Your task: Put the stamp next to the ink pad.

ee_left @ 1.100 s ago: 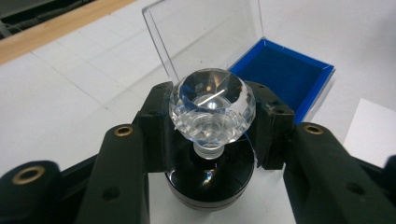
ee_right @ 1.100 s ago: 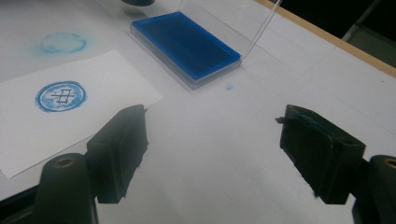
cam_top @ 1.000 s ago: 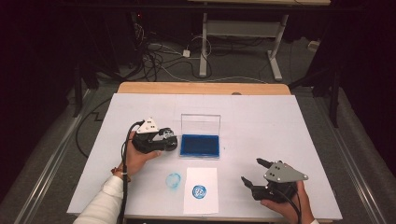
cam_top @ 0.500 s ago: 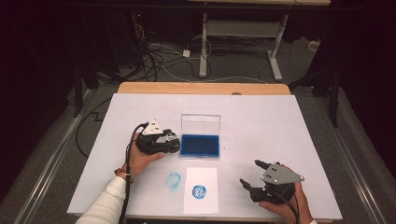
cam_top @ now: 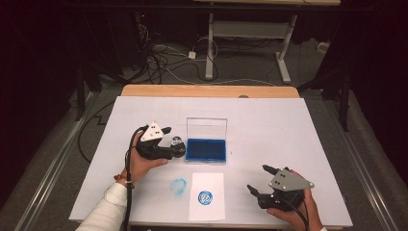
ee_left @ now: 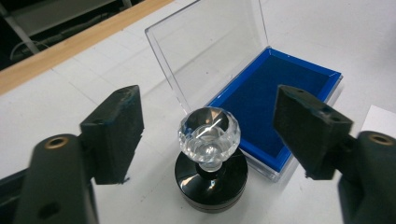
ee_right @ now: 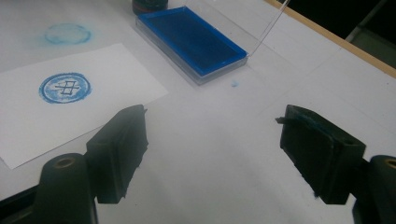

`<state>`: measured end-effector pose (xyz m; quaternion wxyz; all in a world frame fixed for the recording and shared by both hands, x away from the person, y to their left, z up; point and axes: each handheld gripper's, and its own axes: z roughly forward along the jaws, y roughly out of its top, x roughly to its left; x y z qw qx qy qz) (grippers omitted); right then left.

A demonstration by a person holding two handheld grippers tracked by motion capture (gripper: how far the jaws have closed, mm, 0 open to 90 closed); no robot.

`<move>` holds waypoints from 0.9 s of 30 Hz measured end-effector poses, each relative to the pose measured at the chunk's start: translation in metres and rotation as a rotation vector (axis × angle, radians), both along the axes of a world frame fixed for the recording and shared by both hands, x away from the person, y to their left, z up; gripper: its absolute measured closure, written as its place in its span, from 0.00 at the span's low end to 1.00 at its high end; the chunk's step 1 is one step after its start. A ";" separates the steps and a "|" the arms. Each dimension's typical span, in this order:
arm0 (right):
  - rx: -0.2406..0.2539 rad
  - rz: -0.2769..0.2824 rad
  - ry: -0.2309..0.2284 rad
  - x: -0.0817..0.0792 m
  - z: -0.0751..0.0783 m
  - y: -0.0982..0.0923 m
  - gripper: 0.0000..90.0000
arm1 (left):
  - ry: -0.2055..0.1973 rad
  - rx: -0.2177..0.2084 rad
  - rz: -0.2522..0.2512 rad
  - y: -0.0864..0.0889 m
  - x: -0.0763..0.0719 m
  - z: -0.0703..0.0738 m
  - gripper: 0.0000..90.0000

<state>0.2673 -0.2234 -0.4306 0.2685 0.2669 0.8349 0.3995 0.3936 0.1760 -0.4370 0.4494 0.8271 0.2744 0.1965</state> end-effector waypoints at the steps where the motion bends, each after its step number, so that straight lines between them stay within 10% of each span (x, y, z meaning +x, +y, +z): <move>1: -0.001 -0.001 0.000 0.000 0.000 0.000 0.26 | -0.005 0.003 0.005 -0.001 -0.001 0.001 0.26; 27: 0.009 -0.015 -0.033 -0.002 0.003 -0.002 0.26 | -0.113 0.061 0.006 -0.007 -0.028 0.022 0.18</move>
